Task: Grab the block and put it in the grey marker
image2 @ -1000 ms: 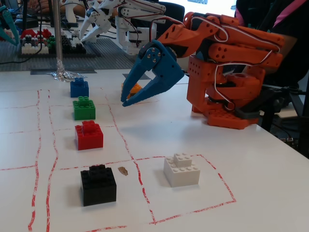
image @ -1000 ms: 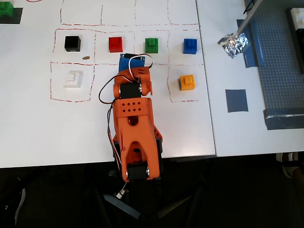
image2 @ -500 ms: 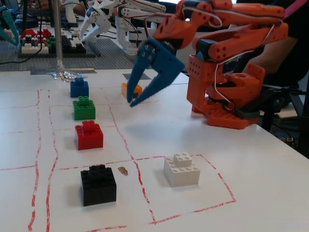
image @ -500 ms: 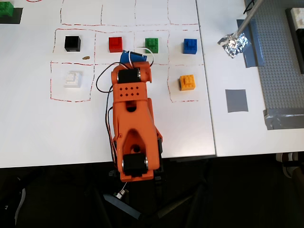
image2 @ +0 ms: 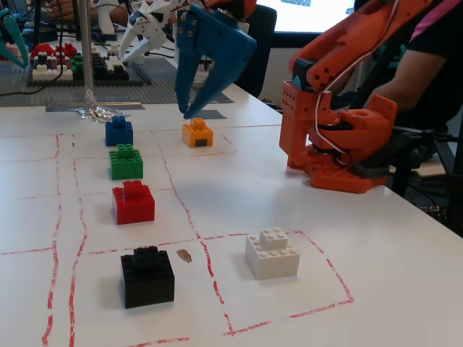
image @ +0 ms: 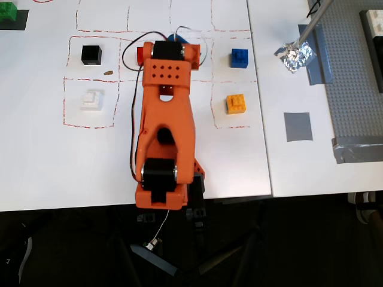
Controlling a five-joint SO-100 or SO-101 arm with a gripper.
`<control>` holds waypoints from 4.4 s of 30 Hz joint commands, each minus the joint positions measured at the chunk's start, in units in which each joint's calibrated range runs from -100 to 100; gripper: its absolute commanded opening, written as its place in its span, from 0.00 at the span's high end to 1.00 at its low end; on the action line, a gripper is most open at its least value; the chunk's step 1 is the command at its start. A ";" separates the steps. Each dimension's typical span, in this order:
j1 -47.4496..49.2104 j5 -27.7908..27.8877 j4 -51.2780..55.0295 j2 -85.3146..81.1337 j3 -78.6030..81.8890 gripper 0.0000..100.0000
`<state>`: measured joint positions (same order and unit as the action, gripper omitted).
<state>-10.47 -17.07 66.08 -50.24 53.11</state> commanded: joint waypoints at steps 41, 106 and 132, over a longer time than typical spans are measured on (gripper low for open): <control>-36.51 -2.39 20.05 40.97 -34.43 0.57; -51.24 31.65 4.37 36.75 -27.36 1.00; -77.09 62.71 5.27 67.00 -68.98 1.00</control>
<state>-84.75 42.76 70.66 19.55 -8.66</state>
